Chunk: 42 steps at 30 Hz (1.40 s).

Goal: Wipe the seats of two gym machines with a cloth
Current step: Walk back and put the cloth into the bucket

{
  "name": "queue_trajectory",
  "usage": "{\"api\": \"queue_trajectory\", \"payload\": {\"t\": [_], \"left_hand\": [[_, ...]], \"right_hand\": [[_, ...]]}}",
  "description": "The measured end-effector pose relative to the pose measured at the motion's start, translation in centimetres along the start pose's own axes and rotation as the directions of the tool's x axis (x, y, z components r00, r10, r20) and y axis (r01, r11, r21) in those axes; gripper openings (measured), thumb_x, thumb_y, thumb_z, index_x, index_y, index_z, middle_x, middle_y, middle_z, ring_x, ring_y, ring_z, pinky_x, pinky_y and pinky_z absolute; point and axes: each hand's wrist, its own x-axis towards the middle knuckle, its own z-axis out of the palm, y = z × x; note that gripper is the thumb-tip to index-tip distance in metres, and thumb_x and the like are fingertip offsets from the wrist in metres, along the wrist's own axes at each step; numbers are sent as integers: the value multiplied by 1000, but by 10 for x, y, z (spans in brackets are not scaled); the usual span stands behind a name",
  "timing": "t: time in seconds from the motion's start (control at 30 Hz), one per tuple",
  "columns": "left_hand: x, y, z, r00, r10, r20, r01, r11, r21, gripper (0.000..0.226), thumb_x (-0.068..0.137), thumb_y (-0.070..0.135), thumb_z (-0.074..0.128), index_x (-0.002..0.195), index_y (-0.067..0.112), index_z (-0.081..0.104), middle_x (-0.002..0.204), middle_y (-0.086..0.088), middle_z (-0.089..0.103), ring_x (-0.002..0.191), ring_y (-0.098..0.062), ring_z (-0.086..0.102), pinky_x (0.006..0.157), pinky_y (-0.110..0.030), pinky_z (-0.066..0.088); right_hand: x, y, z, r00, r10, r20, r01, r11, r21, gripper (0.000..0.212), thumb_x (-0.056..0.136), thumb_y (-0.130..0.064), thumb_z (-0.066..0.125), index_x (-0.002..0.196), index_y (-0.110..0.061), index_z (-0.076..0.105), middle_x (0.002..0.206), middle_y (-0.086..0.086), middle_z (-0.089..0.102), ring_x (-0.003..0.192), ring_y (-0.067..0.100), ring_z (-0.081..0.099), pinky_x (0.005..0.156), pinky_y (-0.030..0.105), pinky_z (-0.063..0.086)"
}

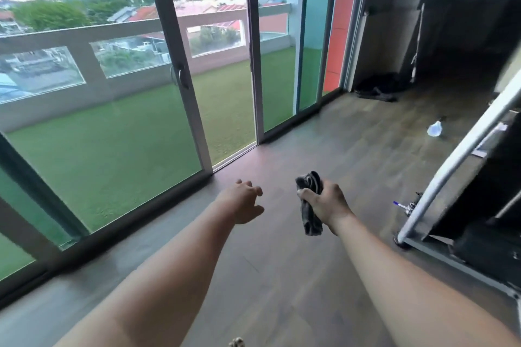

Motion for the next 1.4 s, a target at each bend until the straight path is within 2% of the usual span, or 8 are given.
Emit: {"api": "queue_trajectory", "payload": {"t": [0.17, 0.3, 0.4, 0.53, 0.77, 1.07, 1.23, 1.4], "left_hand": [[175, -23, -33, 989, 146, 5, -146, 989, 16, 54, 97, 48, 60, 146, 25, 52, 140, -6, 54, 133, -29, 43, 100, -36, 42], [313, -13, -65, 967, 253, 19, -254, 966, 53, 53, 95, 49, 60, 143, 28, 54, 136, -6, 57, 128, -29, 45, 100, -40, 46], [414, 15, -80, 941, 335, 41, -337, 939, 69, 53, 95, 50, 59, 144, 31, 52, 138, -4, 55, 132, -28, 42, 100, -44, 48], [547, 66, -95, 901, 431, 45, -433, 897, 88, 54, 96, 50, 58, 146, 30, 50, 140, -4, 54, 136, -26, 41, 99, -43, 49], [743, 164, -137, 850, 525, 36, -527, 848, 65, 54, 96, 51, 58, 146, 31, 50, 140, -2, 53, 137, -25, 39, 96, -42, 49], [985, 319, -160, 664, 743, 81, -747, 656, 106, 56, 96, 51, 58, 148, 30, 49, 145, -4, 52, 138, -27, 40, 105, -43, 48], [1090, 428, -172, 502, 846, 176, -864, 484, 140, 55, 97, 51, 57, 147, 30, 50, 145, -6, 52, 139, -28, 40, 103, -43, 49], [1151, 554, -169, 324, 915, 239, -945, 299, 134, 54, 97, 52, 57, 146, 31, 50, 145, -4, 50, 139, -26, 40, 103, -46, 49]], "right_hand": [[149, 12, -1, 986, 70, -149, -65, 997, 40, 40, 58, -50, 71, 81, -18, 69, 69, -8, 65, 71, 18, 61, 76, 42, 55], [255, 22, -25, 956, 135, -259, -121, 990, 69, 35, 62, -46, 73, 85, -20, 71, 72, -8, 66, 74, 19, 62, 78, 42, 55], [332, 39, -58, 927, 155, -341, -142, 988, 64, 38, 60, -48, 72, 88, -21, 72, 77, -6, 69, 79, 20, 65, 80, 38, 54], [435, 66, -114, 900, 155, -408, -149, 988, 48, 21, 69, -36, 76, 82, -21, 70, 75, -10, 66, 73, 13, 62, 68, 22, 48], [591, 100, -225, 830, 214, -515, -212, 975, 64, 34, 63, -45, 73, 86, -20, 71, 78, -4, 71, 80, 22, 68, 78, 34, 54], [759, 163, -362, 646, 273, -713, -243, 959, 147, 45, 58, -52, 73, 91, -23, 72, 84, 0, 76, 87, 25, 72, 83, 45, 59], [826, 200, -438, 474, 324, -819, -253, 941, 226, 39, 59, -50, 74, 93, -31, 71, 83, -1, 76, 86, 25, 72, 84, 46, 58], [845, 230, -521, 286, 355, -890, -289, 918, 273, 21, 69, -41, 77, 80, -25, 68, 70, -5, 69, 70, 19, 64, 69, 34, 50]]}}
